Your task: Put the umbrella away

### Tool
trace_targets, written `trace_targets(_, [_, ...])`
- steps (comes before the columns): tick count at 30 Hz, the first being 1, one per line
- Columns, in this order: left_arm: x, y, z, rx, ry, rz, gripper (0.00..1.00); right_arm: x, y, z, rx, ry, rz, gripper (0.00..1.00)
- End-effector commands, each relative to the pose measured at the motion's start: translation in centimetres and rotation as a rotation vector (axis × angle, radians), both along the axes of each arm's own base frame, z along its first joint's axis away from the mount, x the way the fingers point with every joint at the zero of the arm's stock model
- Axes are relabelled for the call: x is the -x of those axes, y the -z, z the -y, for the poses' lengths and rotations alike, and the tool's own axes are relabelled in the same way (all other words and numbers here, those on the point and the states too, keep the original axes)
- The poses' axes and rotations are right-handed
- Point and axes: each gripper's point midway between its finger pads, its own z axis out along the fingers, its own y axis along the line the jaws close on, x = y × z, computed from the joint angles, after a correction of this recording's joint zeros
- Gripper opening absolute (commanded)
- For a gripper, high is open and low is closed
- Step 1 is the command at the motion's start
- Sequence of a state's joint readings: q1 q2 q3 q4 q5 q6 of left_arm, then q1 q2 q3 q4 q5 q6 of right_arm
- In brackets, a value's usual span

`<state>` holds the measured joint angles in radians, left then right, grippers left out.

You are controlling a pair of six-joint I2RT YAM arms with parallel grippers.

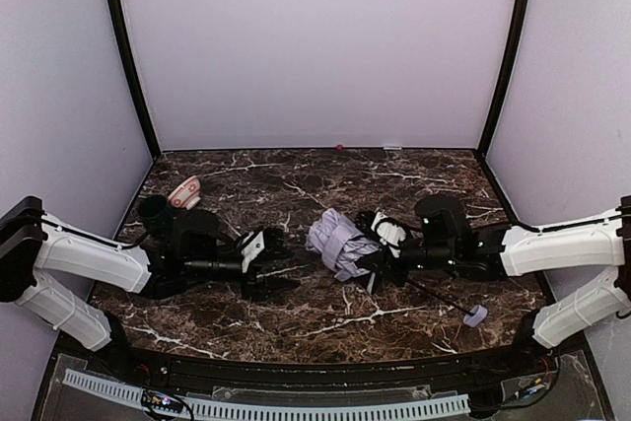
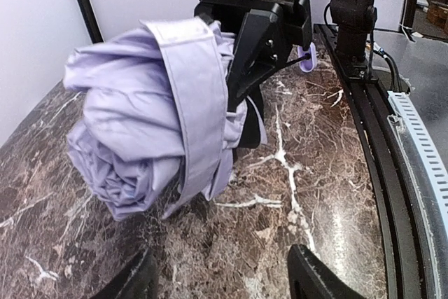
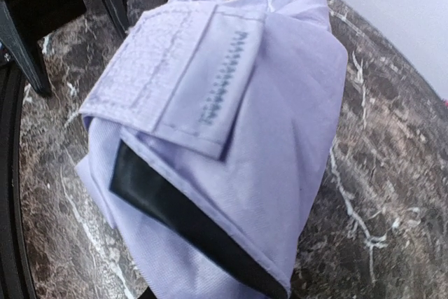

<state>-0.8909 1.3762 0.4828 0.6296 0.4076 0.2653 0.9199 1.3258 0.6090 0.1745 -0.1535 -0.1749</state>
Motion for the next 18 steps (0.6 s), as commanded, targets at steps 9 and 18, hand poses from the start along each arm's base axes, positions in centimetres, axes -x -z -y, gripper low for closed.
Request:
trace_targets(9, [-2.3,-5.6,2.8,0.22,0.158,0.08,0.81,-0.4,-11.8,0.1,-0.124,-0.099,0.323,0.0])
trace_targets(18, [1.8,-6.2,4.6,0.332,0.366,0.047,0.8,-1.6,-15.6,0.0,-0.126,-0.068,0.389,0.0])
